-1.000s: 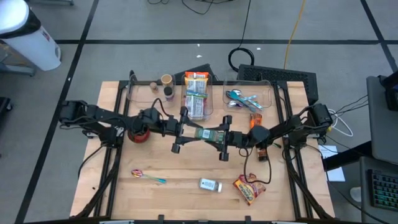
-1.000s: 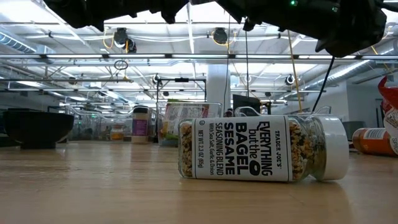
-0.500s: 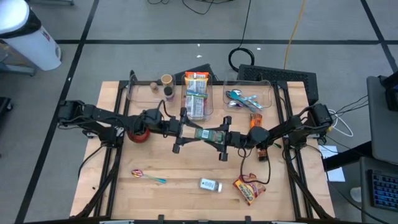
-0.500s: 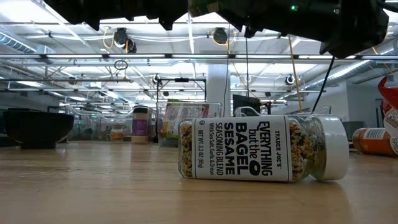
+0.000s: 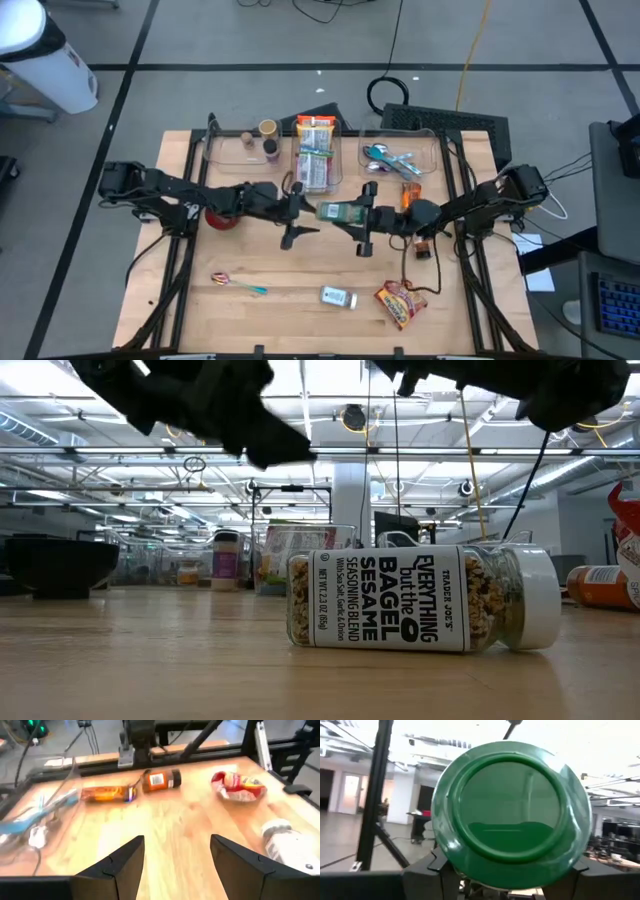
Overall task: Pick & Place Food Item
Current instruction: Put the green seasoning bottle into the left transparent bin
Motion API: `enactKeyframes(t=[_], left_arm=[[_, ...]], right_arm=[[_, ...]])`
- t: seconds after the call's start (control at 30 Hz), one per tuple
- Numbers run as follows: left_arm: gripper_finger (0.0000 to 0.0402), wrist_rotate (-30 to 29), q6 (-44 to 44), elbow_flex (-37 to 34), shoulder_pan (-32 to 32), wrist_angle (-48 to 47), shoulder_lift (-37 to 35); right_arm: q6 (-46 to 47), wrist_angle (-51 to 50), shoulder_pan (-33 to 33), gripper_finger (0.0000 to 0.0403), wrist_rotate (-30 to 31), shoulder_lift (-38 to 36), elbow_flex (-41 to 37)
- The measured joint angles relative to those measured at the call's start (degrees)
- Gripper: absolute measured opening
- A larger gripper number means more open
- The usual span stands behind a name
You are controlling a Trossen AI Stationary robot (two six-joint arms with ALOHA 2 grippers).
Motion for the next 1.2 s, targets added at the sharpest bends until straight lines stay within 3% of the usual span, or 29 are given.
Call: enactKeyframes(t=[0.47,0.63,0.97,1.07,1.2], left_arm=[[0.0238,-1.5,2.2,0.5,0.2,3.1,2.9],[0.0239,-3.9,4.8,1.2,0.1,0.0,0.4],[0.0239,-5.3,5.7,1.4,0.1,-4.8,-10.2],[0.0239,-5.2,7.1,1.5,0.1,-4.6,-11.4],[0.0239,-3.2,8.2,3.3,0.1,-12.0,-11.3]], right_arm=[[0.0,-6.2,0.3,0.0191,2.9,-0.4,-0.3],[0.0,-9.9,0.3,0.0191,8.0,-0.4,-0.4],[2.7,-12.9,-0.9,0.0191,8.1,-0.4,-0.4],[4.5,-14.1,-1.4,0.0191,7.9,-0.5,-0.4],[6.6,-15.9,-2.5,0.0191,7.6,-0.4,-0.4]])
